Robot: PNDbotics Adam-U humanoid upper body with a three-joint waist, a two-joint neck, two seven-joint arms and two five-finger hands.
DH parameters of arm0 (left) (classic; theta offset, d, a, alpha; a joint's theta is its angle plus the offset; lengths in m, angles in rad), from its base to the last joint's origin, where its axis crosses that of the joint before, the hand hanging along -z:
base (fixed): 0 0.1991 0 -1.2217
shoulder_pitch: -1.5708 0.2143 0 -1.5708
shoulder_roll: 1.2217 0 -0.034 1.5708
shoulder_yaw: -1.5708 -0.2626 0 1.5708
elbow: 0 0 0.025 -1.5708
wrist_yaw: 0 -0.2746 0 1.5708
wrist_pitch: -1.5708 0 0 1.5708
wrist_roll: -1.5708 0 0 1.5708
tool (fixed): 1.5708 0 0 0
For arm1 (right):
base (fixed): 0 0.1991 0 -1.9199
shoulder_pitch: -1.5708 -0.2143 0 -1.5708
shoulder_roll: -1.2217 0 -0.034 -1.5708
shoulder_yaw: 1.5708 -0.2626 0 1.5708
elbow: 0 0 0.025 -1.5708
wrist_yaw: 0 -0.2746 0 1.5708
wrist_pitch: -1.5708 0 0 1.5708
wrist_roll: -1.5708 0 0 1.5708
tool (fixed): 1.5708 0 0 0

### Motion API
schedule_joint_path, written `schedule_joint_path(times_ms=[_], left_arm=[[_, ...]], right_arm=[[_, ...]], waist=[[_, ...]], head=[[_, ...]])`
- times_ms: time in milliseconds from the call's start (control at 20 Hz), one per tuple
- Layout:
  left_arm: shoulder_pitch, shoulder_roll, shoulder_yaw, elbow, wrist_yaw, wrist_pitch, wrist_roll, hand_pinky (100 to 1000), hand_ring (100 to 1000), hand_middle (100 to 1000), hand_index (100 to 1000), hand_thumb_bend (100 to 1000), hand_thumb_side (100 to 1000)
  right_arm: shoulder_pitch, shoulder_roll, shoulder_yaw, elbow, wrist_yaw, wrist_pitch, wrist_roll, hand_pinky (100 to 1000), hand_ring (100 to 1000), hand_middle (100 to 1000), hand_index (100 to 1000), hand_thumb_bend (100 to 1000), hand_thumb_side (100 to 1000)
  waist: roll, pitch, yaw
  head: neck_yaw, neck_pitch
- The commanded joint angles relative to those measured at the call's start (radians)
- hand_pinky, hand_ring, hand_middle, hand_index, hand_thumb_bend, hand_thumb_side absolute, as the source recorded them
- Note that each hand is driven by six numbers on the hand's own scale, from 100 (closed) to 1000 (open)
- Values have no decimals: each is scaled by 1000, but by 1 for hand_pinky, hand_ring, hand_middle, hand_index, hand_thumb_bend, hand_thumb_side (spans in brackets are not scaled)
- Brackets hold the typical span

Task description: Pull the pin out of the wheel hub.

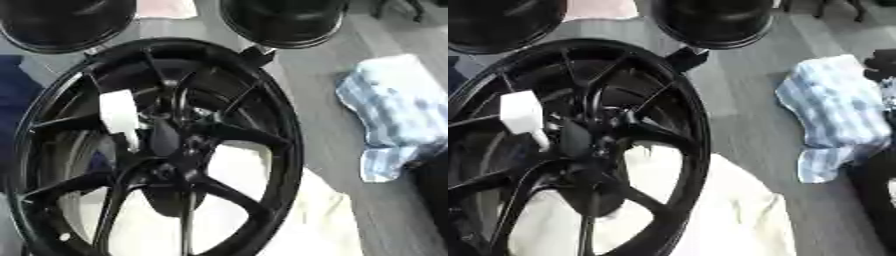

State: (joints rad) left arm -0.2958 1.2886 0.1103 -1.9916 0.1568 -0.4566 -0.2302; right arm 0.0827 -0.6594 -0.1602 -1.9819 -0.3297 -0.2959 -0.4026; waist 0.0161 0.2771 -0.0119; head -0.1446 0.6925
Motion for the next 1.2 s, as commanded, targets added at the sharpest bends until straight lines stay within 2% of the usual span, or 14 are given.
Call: schedule_joint_path(times_ms=[50,300,500,600,850,950,1200], left_arm=[[-58,82,-5,-8,68,10,-127,875,896,737,855,286,594],[-125,109,-57,-8,120,67,-285,879,905,754,865,326,626],[-156,111,-100,-8,107,94,-351,882,909,761,872,338,624],[-166,110,-127,-8,92,101,-388,886,914,771,886,372,636],[-196,92,-205,-8,43,166,-435,890,925,778,894,403,620],[-224,78,-241,-8,29,198,-442,890,926,778,893,392,590],[-314,30,-326,-8,6,273,-485,895,933,783,891,418,578]], right_arm=[[2,-41,-8,-18,11,-1,-5,757,739,675,600,212,470],[-2,-48,-1,-18,10,2,0,756,738,674,599,215,470],[-6,-55,2,-18,8,1,4,756,738,674,599,214,470],[-8,-57,5,-18,5,3,6,755,738,673,599,216,470],[-18,-62,12,-18,-4,7,14,755,737,673,599,218,470],[-22,-63,16,-18,-7,9,19,754,737,673,599,218,470],[-30,-67,23,-18,-16,14,28,754,737,672,598,219,470]], waist=[[3,-21,-1],[7,-21,-9],[9,-24,-15],[11,-26,-19],[12,-30,-31],[13,-32,-38],[15,-36,-54]], head=[[7,3],[27,7],[40,7],[44,5],[55,-2],[63,-6],[80,-18]])
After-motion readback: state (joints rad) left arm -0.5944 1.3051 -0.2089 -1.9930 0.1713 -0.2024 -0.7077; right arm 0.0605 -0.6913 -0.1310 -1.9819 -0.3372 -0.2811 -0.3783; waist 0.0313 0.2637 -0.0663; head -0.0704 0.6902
